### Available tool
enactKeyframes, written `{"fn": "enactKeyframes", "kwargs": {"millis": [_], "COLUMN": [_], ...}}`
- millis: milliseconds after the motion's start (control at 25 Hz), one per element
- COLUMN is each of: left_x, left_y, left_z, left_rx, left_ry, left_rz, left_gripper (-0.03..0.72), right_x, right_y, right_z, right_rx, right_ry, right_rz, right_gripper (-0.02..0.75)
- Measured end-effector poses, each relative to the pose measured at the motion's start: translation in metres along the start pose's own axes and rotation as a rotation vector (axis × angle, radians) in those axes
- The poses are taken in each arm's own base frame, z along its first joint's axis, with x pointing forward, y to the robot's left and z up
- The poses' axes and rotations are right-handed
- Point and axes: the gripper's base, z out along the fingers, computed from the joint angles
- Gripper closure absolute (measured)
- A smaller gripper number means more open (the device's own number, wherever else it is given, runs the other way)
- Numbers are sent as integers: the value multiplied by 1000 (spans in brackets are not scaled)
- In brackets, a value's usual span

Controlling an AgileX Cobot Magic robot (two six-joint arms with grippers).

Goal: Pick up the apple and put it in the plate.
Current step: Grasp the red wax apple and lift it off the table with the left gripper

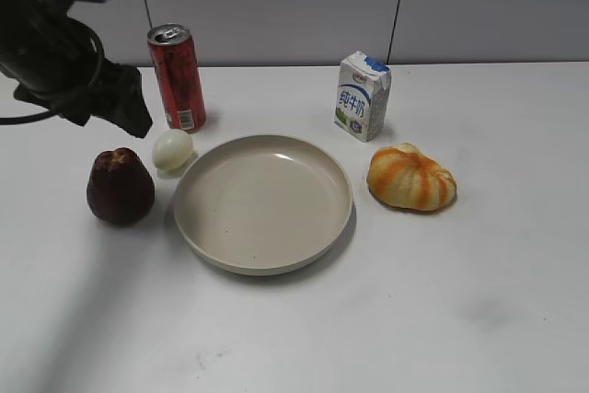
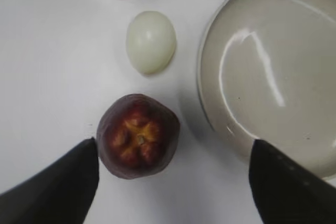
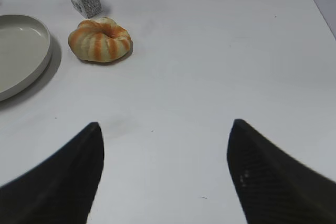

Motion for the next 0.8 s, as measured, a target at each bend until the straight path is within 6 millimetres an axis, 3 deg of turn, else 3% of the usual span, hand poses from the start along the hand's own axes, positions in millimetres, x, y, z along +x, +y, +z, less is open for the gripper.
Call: {"fn": "enactKeyframes", "kwargs": {"millis": [200, 400, 600, 800], "left_x": [5, 6, 5, 7], "left_y": [11, 18, 21, 20], "left_z": [44, 70, 77, 72], "left_rx": [-20, -42, -57, -55], "left_ry": [110, 134, 135, 157], "left_rz": [11, 20, 9, -7], "left_gripper": [-4, 6, 108, 112], "right_x": [0, 0, 0, 0], "right_y": [0, 0, 0, 0], "right_z": [0, 0, 0, 0], "right_rx": [0, 0, 0, 0], "right_ry": [0, 0, 0, 0], "right_rz": [0, 0, 0, 0], "right_gripper": [153, 153, 153, 153]}}
